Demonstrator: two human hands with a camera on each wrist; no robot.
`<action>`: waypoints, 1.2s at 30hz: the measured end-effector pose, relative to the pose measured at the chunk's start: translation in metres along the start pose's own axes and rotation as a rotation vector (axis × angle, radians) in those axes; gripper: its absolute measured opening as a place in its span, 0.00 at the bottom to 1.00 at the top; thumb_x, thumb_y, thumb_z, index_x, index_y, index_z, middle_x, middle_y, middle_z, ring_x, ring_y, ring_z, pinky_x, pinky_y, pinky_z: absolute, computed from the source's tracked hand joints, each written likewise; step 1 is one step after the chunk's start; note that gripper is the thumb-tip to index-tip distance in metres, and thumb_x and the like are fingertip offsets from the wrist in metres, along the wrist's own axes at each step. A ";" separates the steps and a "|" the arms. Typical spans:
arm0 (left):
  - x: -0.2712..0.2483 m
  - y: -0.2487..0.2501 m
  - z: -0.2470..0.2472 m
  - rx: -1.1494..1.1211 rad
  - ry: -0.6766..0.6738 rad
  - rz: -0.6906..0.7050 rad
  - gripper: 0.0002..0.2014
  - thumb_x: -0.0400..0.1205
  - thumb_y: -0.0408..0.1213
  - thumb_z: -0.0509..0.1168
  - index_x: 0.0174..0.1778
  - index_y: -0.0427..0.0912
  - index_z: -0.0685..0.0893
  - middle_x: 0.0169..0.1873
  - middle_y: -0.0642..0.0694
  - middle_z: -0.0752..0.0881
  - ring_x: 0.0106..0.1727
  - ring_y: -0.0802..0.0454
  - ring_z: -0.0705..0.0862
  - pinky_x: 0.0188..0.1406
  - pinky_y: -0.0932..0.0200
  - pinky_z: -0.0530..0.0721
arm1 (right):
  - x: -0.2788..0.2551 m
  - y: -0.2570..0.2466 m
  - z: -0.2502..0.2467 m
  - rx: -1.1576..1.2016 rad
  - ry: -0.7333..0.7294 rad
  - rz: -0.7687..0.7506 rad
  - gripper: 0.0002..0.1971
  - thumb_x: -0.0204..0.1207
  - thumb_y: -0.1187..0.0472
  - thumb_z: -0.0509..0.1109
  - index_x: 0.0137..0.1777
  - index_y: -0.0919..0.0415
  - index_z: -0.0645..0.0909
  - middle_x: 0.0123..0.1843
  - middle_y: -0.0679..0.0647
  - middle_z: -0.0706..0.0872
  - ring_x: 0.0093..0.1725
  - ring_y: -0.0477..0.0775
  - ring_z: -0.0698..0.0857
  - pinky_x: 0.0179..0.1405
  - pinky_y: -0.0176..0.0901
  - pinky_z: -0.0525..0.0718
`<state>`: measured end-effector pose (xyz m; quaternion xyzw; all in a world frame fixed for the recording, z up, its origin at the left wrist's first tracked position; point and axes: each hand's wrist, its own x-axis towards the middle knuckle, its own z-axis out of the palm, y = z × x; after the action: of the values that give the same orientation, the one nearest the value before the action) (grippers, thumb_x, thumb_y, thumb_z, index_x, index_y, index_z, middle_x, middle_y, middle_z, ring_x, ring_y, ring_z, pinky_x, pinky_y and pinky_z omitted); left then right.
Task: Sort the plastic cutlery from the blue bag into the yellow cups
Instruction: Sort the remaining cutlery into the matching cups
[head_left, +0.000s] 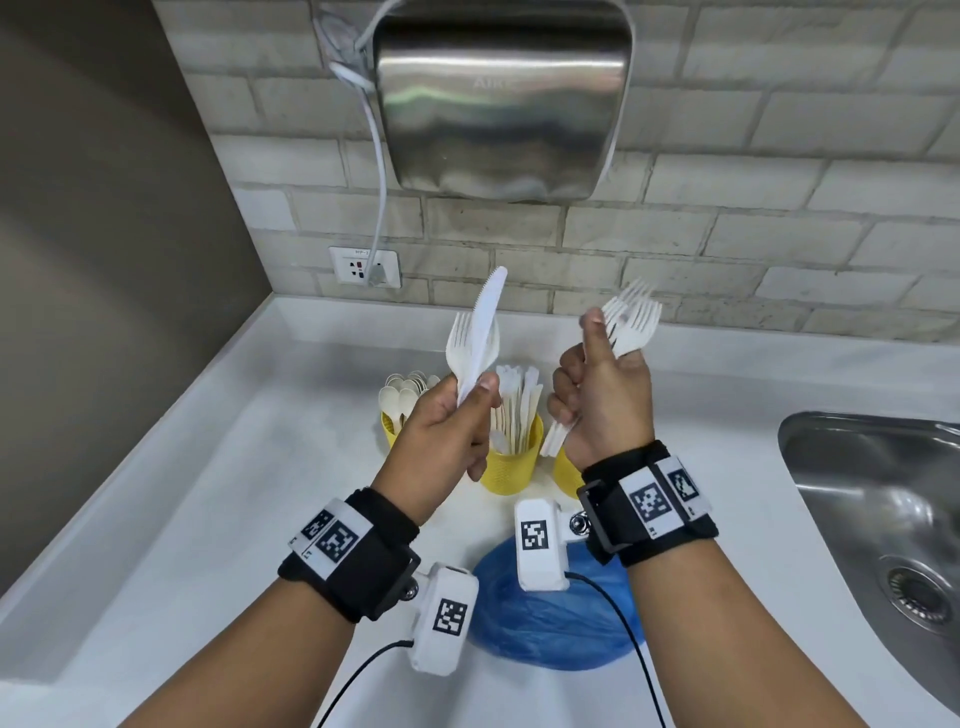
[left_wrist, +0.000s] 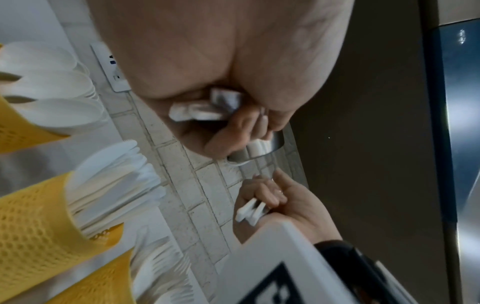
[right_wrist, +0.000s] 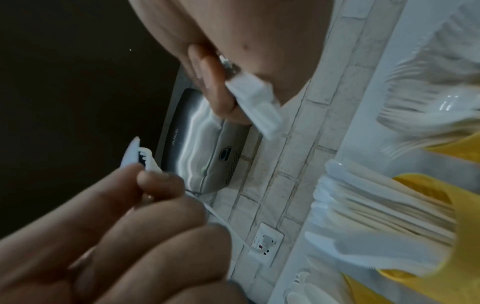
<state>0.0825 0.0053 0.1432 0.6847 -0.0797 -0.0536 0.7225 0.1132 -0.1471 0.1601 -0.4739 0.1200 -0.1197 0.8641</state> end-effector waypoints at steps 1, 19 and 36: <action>0.001 0.002 0.000 -0.025 -0.021 -0.016 0.16 0.93 0.47 0.56 0.43 0.42 0.75 0.26 0.49 0.60 0.22 0.54 0.59 0.20 0.62 0.65 | -0.001 0.001 0.000 -0.020 -0.037 0.010 0.12 0.85 0.54 0.71 0.44 0.55 0.73 0.25 0.49 0.63 0.19 0.47 0.59 0.18 0.34 0.58; 0.005 0.001 0.002 -0.042 -0.097 -0.041 0.24 0.92 0.56 0.51 0.59 0.41 0.84 0.28 0.38 0.80 0.18 0.52 0.63 0.22 0.66 0.61 | -0.012 0.002 0.002 -0.270 -0.221 0.046 0.12 0.82 0.59 0.73 0.54 0.70 0.85 0.25 0.52 0.75 0.18 0.44 0.74 0.18 0.34 0.59; 0.000 0.005 0.008 0.046 -0.152 -0.051 0.27 0.92 0.56 0.50 0.44 0.41 0.85 0.30 0.36 0.85 0.17 0.48 0.68 0.20 0.63 0.66 | -0.021 0.007 0.004 -0.354 -0.170 -0.053 0.14 0.77 0.71 0.69 0.30 0.64 0.75 0.16 0.51 0.71 0.13 0.50 0.67 0.17 0.34 0.64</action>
<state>0.0813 -0.0022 0.1485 0.6969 -0.1181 -0.1218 0.6969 0.0957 -0.1338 0.1579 -0.6297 0.0530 -0.0790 0.7710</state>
